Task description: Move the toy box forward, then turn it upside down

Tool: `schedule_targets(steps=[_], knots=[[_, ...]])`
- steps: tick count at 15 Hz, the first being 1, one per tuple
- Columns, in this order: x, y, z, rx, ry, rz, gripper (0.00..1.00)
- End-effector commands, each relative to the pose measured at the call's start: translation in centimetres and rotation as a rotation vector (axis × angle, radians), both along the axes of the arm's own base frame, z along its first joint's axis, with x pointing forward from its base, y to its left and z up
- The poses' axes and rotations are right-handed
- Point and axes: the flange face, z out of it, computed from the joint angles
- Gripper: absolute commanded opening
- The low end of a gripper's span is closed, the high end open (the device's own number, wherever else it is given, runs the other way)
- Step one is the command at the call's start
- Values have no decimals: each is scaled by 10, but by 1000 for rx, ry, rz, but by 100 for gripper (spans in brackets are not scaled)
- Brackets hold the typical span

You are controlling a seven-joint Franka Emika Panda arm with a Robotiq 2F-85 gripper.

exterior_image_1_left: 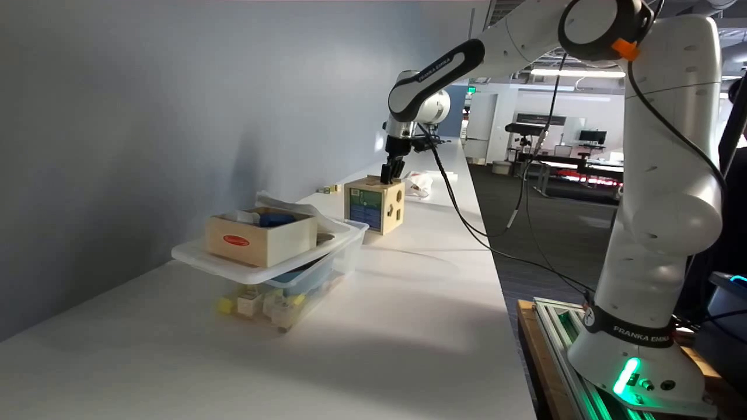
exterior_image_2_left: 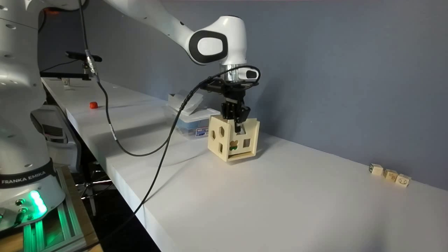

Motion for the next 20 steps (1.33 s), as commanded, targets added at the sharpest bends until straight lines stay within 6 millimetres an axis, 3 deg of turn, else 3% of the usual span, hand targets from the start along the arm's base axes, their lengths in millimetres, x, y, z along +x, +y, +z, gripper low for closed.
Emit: schedule_targets(steps=[1,7,9,13,17,20], knots=[[15,19,14,-52,22,33,5],[29,44,8,-46,28,37,5],[32,48,7,-38,27,40,46],[33,50,9,-34,24,50,73],[23,45,28,-48,-17,74,98],[16,39,36,-53,-34,75,100]])
